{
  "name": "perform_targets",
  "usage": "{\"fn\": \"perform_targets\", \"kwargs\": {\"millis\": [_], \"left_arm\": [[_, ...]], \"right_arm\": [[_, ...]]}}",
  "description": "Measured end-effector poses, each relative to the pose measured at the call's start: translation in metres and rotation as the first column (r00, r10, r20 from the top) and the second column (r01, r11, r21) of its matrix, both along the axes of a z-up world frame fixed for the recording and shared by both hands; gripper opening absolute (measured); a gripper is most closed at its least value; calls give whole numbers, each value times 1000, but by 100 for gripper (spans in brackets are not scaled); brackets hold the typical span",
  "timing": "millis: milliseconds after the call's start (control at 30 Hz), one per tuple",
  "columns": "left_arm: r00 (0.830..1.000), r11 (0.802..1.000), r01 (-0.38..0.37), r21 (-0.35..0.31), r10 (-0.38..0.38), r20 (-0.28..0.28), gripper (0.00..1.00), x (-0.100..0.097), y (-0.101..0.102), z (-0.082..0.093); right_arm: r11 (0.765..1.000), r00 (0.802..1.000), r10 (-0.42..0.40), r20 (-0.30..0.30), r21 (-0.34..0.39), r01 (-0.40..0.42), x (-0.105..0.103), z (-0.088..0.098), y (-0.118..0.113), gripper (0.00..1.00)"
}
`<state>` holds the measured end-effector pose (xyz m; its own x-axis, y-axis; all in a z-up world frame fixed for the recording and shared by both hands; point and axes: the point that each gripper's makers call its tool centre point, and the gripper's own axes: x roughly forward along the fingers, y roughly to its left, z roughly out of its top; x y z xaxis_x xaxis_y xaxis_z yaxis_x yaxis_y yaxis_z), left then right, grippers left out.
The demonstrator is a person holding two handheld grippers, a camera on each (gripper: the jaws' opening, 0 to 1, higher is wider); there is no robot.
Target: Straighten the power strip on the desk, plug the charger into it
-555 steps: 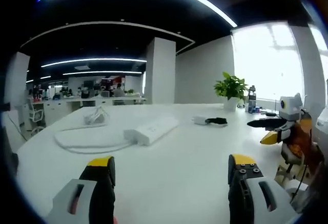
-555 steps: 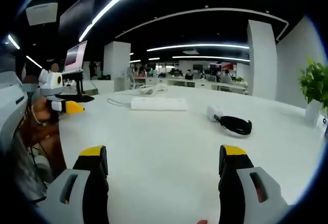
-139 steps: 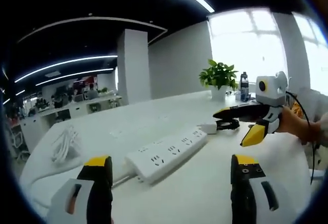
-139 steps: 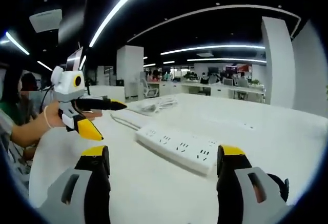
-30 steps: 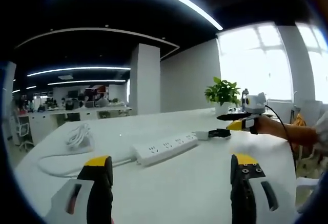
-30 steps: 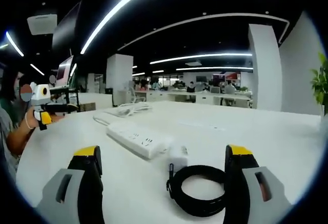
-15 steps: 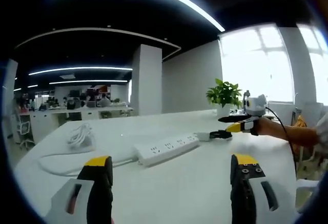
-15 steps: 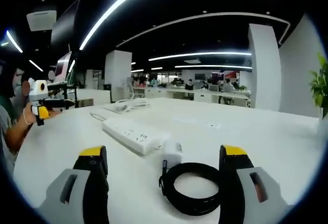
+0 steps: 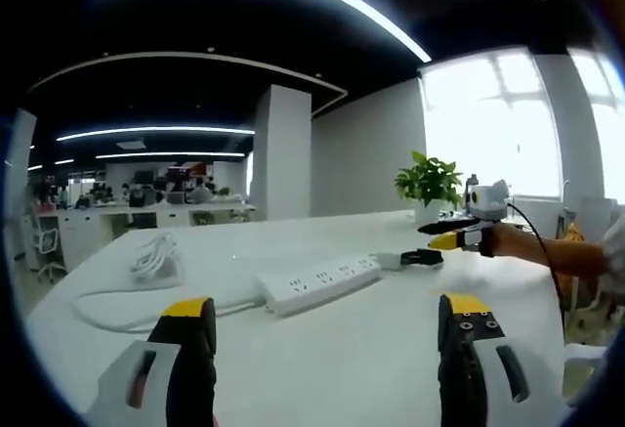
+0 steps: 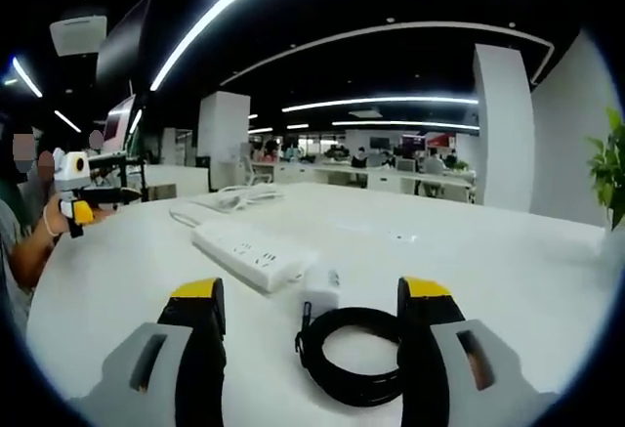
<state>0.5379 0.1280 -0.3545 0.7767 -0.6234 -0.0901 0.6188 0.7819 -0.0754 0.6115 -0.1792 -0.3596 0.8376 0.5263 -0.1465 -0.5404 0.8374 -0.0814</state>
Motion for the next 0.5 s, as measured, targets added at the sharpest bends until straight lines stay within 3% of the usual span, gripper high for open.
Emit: {"fn": "perform_targets", "kwargs": {"millis": [367, 500], "left_arm": [[1000, 1000, -3, -6, 3, 0, 95, 0, 0, -1], [1000, 1000, 3, -10, -3, 2, 95, 0, -3, 0]], "right_arm": [[1000, 999, -8, -33, -15, 7, 3, -4, -3, 60], [1000, 997, 0, -71, -31, -3, 2, -8, -2, 60]]}}
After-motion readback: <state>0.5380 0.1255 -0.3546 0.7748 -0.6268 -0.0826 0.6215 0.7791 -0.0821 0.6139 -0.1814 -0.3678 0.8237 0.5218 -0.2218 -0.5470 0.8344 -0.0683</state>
